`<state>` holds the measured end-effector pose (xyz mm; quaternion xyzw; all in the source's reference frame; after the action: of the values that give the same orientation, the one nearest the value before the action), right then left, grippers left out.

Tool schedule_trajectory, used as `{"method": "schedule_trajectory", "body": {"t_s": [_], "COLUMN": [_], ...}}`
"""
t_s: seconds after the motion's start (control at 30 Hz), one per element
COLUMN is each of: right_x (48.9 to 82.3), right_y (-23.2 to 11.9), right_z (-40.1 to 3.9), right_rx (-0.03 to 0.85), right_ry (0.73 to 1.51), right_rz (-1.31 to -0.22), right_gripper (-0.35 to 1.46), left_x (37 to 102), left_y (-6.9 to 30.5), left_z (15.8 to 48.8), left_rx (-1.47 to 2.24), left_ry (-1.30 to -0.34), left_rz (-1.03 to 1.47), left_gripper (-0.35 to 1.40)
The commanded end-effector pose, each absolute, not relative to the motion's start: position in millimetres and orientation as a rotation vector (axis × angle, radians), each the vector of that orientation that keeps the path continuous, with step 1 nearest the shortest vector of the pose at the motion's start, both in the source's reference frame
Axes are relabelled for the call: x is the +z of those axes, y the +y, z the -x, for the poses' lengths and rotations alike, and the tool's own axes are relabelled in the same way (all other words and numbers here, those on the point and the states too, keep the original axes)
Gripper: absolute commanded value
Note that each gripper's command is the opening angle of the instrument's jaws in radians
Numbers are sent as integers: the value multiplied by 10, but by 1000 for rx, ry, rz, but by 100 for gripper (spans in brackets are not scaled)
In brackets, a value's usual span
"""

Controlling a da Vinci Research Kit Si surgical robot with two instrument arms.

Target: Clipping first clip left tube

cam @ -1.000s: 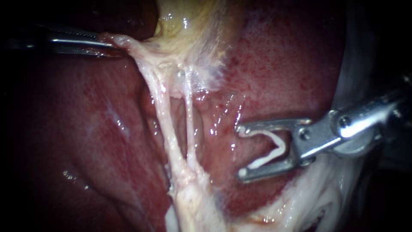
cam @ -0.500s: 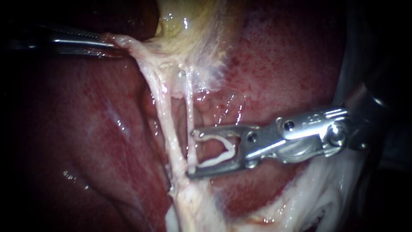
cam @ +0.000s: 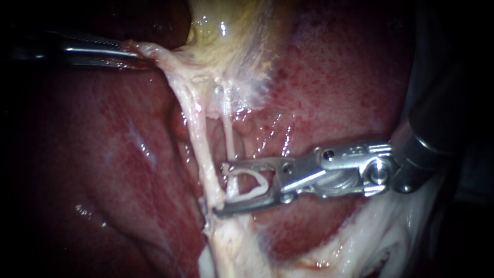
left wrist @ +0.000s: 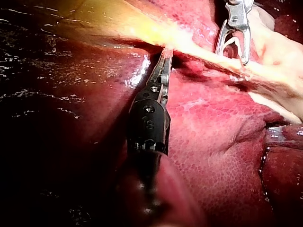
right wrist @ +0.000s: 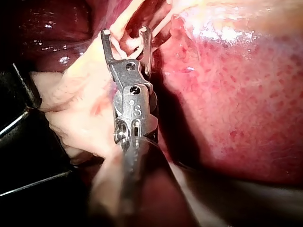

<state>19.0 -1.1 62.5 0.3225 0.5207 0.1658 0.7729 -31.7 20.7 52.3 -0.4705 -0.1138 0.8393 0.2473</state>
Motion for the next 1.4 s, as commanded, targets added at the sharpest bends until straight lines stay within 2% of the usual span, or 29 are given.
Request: {"method": "schedule_trajectory", "body": {"t_s": [0.03,0.37,0.77,1.17,1.4], "right_x": [626,626,616,565,551], "right_y": [-12,-15,-19,-23,-24], "right_z": [-191,-207,-229,-236,-238], "right_rx": [356,321,335,347,346], "right_ry": [1131,1184,1239,1265,1266], "right_rz": [-703,-795,-810,-843,-850], "right_gripper": [50,49,49,48,46], "left_x": [523,523,523,524,524], "left_y": [207,207,207,207,207], "left_z": [317,318,319,319,319], "left_rx": [2288,2288,2288,2288,2289], "left_ry": [-310,-310,-309,-309,-309], "left_rz": [1283,1282,1282,1282,1283], "left_gripper": [-35,-35,-35,-35,-35]}}
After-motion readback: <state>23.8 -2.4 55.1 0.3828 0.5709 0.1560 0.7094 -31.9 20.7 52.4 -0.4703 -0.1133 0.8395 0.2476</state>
